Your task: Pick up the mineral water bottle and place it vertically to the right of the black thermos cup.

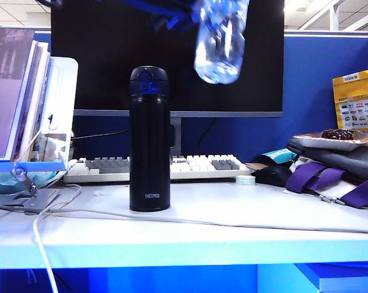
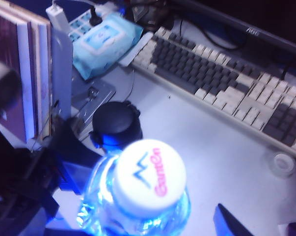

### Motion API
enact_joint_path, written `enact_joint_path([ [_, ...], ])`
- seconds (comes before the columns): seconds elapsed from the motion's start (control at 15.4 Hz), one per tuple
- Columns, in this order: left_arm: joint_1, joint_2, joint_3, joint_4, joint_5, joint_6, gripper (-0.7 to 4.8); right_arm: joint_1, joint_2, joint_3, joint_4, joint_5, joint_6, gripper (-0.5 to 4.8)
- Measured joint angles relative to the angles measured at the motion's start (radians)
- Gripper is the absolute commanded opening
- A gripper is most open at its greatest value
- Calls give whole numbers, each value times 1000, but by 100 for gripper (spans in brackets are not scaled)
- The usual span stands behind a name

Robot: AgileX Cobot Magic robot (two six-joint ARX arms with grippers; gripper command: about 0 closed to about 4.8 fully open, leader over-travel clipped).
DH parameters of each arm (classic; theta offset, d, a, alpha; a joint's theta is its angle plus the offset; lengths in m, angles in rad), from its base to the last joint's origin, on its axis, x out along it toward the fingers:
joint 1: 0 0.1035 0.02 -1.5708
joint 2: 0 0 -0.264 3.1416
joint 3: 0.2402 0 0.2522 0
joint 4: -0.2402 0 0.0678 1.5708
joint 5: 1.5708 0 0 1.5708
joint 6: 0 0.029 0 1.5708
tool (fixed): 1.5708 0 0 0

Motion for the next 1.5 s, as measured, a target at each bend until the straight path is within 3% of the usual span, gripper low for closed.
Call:
enact_joint_path([
  [0.13,-1,-4,1,108,-36,-27,-3,-1,1,0,42,0,1,479],
  [0.46,-37,-7,16,125,-39,-28,-3,0,26,0,159,-49,57,479],
  [0.52,-42,-7,16,129,-42,-25,-3,1,29,0,163,-53,64,459],
  [0.65,-45,-7,17,129,-37,-23,-3,1,31,0,165,-55,72,297],
  [0.85,-44,-6,19,127,-38,-20,-2,6,32,0,162,-80,74,181],
  [0.91,-44,-6,19,126,-39,-15,0,5,32,0,158,-79,74,165],
  [1.04,-44,-6,19,124,-38,-11,86,5,32,0,157,-79,73,140],
  [1.11,-44,-6,19,124,-38,-11,162,5,32,0,157,-79,71,137],
  [1.17,-44,-6,19,123,-34,-11,448,5,32,0,157,-78,71,137],
  [1.24,-44,-6,19,117,-23,-8,479,5,32,0,153,-69,68,137],
  [1.5,-47,-8,25,124,14,-3,479,0,37,-7,137,-30,58,114],
])
